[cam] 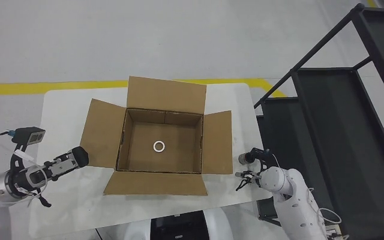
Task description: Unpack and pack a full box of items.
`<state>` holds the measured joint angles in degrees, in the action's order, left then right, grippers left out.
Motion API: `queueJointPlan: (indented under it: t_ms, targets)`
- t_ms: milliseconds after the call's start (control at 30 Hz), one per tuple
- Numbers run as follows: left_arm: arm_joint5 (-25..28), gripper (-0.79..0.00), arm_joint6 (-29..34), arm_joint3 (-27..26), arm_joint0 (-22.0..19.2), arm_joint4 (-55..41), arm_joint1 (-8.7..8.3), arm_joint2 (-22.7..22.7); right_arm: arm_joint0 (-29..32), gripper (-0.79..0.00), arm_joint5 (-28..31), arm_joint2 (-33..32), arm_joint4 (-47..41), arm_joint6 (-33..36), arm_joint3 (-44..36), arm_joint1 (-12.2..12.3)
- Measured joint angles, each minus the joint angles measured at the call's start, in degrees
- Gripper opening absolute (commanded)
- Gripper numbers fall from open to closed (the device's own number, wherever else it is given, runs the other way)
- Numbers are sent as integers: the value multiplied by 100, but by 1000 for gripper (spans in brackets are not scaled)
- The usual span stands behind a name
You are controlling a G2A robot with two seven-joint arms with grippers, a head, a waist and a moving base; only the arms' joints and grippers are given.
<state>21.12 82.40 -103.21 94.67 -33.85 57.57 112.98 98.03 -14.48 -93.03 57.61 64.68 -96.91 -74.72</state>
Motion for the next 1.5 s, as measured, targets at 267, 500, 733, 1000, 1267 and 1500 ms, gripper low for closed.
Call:
queueJointPlan:
  t_ms: [267,500,733,1000,1267,1500]
  targets:
    - [0,0,0,0,0,0,0,0,-132,-400,-57,4,-119,-138,302,22]
    - [0,0,0,0,0,0,0,0,-138,-785,-67,-45,-259,-96,363,51]
    - [0,0,0,0,0,0,0,0,-89,-785,-5,-111,-446,-108,356,82]
    - [0,0,0,0,0,0,0,0,45,-785,68,-256,-688,-86,253,126]
    - [0,0,0,0,0,0,0,0,607,-785,499,-932,-1078,265,-556,239]
    - [0,0,0,0,0,0,0,0,1447,-785,1191,-2045,-1989,591,-1838,324]
